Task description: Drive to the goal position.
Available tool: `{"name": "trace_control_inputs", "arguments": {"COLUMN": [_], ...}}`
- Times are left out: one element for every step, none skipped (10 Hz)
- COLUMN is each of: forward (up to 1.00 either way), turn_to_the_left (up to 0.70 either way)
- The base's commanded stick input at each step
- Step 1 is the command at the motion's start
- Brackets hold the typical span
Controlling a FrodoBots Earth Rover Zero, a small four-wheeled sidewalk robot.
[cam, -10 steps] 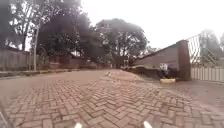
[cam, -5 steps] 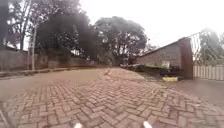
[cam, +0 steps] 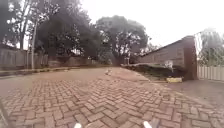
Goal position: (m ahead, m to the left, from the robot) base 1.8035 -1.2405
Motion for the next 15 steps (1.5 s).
{"name": "trace_control_inputs", "arguments": {"forward": [0.50, 0.50, 0.50, 0.50, 0.50, 0.50, 0.50, 0.50, 0.50, 0.50, 0.50, 0.50, 0.50, 0.50, 0.50], "turn_to_the_left": [0.00, 0.00, 0.00, 0.00, 0.00, 0.00, 0.00, 0.00, 0.00, 0.00, 0.00, 0.00, 0.00, 0.00, 0.00]}}
